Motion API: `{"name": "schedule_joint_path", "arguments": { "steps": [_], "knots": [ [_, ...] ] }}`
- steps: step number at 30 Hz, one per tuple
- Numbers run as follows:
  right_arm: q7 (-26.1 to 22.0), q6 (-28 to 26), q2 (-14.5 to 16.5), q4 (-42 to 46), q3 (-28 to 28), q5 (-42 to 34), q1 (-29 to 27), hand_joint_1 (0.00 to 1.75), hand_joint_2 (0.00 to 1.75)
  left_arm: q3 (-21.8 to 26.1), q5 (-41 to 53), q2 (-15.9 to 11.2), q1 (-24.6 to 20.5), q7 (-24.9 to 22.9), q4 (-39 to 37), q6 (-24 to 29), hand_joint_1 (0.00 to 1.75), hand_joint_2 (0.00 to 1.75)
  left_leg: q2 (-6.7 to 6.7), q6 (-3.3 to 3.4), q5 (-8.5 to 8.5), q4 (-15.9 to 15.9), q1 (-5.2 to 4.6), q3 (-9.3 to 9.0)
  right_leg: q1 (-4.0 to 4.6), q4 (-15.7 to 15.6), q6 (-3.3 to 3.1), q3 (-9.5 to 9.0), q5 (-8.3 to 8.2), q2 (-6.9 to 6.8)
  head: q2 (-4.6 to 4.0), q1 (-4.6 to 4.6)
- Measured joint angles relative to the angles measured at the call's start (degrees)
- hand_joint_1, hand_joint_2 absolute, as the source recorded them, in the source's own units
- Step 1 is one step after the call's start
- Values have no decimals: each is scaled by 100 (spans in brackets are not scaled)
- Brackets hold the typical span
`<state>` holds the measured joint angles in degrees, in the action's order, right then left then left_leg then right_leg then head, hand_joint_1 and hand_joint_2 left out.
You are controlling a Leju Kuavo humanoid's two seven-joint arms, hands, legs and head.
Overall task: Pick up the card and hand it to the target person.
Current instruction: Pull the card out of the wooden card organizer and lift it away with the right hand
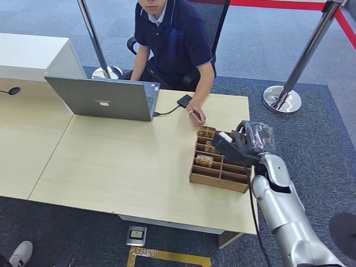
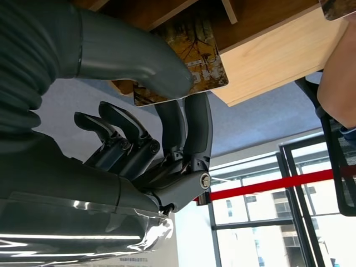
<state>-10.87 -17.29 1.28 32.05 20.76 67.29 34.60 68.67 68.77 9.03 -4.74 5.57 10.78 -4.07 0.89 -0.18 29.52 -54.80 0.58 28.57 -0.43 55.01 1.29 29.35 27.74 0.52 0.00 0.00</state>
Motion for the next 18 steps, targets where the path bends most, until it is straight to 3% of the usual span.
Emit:
{"name": "schedule_joint_path", "arguments": {
  "steps": [10,18],
  "knots": [
    [-243,374,-199,1739,0,52,-592,175,175,2,-55,0,3,42,-1,-7,0,0,0,0,0,0,0,1,0,0,0,1,0,0,0,0],
    [-418,622,-214,2710,152,-38,-721,175,175,2,-47,3,9,150,-17,-7,0,0,0,0,0,1,0,1,0,1,0,-1,0,0,0,0]
  ]
}}
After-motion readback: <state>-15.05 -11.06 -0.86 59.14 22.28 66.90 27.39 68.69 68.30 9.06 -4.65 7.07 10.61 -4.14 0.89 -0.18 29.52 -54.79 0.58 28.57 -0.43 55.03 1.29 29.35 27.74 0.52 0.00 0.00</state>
